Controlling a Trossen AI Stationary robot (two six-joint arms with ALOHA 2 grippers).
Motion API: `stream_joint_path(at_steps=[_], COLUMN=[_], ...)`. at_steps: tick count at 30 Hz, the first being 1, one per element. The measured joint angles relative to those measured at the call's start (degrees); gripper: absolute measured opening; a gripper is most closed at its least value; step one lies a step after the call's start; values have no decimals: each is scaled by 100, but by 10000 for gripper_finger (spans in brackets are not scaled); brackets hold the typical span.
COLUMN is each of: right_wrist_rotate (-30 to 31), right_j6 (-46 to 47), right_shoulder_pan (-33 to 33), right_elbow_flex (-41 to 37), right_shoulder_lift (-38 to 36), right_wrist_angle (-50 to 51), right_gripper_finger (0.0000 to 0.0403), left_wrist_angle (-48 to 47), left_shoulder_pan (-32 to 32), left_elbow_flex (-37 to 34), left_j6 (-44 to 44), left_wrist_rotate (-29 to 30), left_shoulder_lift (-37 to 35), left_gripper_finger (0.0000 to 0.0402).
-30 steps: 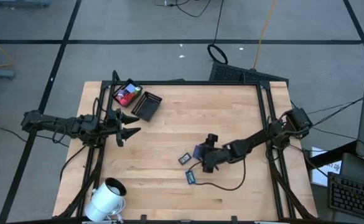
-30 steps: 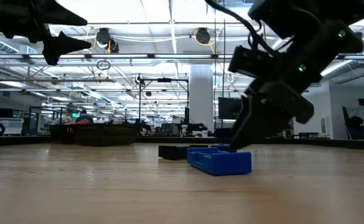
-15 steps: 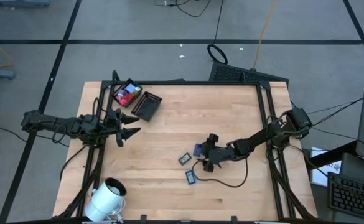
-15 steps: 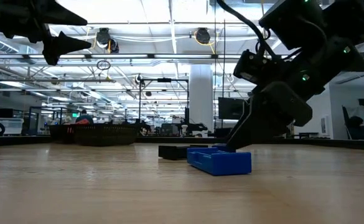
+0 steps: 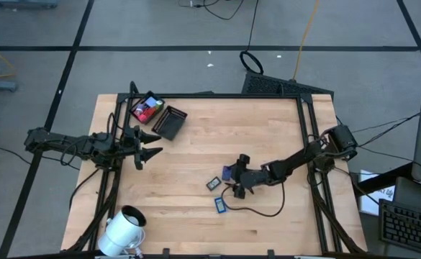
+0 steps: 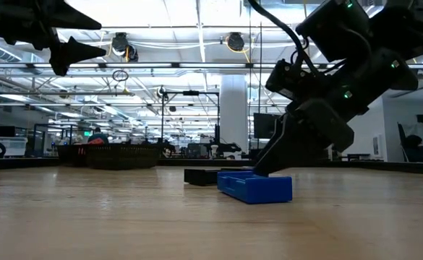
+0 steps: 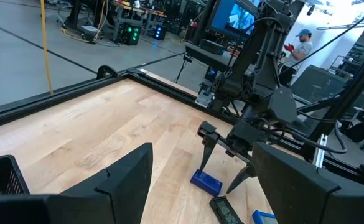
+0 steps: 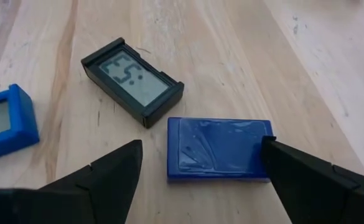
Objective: Pick & Place Office items
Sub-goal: Put the dark blue timer into the bottom black bin
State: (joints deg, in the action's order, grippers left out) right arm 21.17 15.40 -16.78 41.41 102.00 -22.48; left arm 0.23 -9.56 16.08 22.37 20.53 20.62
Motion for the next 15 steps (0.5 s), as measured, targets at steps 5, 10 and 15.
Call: stream_joint_path(at_steps=[5, 10, 15], right_wrist_rotate=[-82, -184, -787], right_j6=[-117, 43, 169], right_shoulder_pan=[24, 88, 256], right_elbow_flex=[-12, -12, -10], right_shoulder_lift=[-87, -98, -106], right_wrist_angle=[-36, -53, -312], right_gripper_finger=[325, 325, 325], left_wrist_angle=[0, 0, -2], left_shoulder_pan=[0, 0, 0], left_elbow_flex=[0, 0, 0], left_j6=[0, -2, -2], left_wrist_rotate=[0, 0, 0], left_shoulder_lift=[-2, 0, 0], left_gripper_finger=[278, 278, 278])
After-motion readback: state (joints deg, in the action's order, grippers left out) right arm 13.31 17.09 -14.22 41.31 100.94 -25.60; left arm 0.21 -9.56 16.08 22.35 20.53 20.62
